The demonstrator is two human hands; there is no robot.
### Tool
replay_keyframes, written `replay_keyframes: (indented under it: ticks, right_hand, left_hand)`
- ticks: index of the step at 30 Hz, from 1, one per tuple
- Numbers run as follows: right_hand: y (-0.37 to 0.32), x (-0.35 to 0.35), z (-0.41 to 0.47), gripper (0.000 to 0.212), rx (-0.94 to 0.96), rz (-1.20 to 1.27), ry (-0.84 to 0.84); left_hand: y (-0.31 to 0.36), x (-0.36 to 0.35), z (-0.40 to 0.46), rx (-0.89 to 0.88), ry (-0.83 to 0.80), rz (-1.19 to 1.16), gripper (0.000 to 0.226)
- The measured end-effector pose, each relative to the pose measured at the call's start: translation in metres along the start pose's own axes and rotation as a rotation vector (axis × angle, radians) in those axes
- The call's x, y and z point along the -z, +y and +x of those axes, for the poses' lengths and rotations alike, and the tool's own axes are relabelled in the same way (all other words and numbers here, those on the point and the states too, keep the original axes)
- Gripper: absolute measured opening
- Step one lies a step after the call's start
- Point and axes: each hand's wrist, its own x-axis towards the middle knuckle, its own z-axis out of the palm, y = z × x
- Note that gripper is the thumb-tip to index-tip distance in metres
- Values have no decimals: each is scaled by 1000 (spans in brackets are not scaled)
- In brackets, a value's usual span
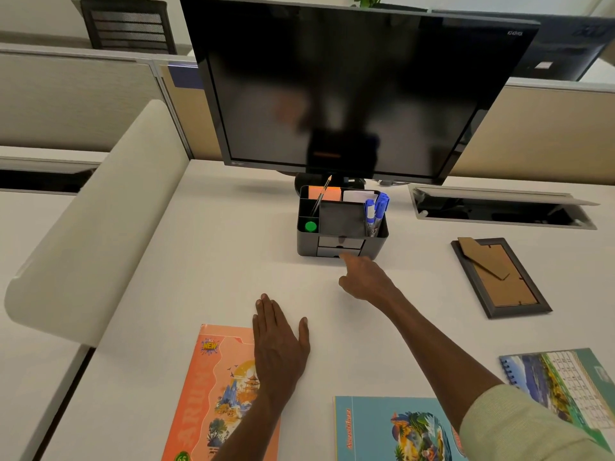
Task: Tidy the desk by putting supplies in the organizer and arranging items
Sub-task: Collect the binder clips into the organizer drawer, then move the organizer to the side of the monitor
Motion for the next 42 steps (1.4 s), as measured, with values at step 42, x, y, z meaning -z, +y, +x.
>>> replay_keyframes:
  ticks: [42]
  right_hand:
    - [92,-30,-51,12,-130,325,252]
  left_hand:
    - [7,13,26,52,-115,-71,68]
